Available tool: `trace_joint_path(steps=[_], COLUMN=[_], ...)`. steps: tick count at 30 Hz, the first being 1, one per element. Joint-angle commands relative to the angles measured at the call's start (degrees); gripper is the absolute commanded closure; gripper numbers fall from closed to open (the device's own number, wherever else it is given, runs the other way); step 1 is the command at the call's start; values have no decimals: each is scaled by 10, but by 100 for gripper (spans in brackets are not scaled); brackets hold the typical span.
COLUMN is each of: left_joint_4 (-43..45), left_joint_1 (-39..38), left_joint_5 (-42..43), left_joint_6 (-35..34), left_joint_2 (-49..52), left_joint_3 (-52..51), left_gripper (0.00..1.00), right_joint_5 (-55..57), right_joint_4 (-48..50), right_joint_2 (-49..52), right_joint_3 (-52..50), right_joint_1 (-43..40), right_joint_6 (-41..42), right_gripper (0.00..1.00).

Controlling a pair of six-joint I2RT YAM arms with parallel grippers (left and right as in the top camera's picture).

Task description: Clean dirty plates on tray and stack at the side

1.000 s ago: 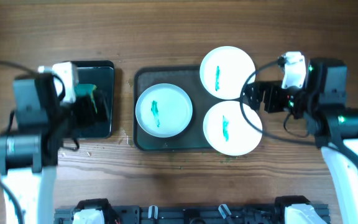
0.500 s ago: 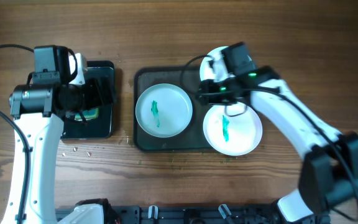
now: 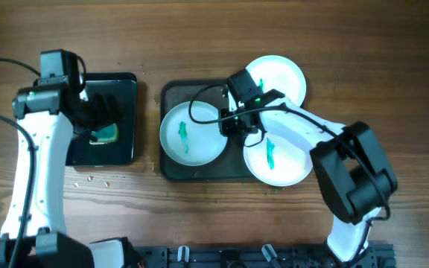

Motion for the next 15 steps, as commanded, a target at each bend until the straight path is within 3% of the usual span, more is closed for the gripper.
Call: trace_joint_path(steps=[1, 5, 7, 12, 15], left_joint_4=[9, 21, 27, 120, 163], left_joint_1=[23, 23, 23, 24, 24], left_joint_5=[-10, -10, -9, -4, -43], left_joint_6=[-11, -6, 16, 88, 112], left_joint_2=[33, 77, 106, 186, 216], left_joint_3=[8, 8, 7, 7, 7], left_gripper=[1, 5, 14, 23, 22], right_joint_5=[22, 28, 28, 28, 28], right_joint_4=[-1, -2, -2, 1, 1], right_joint_2=[14, 16, 16, 16, 16], right_joint_3=[9, 8, 8, 8, 8], right_joint_1=[0, 0, 0, 0, 0], right_joint_6=[44, 59, 58, 57, 57], right_gripper=[96, 96, 96, 96, 96])
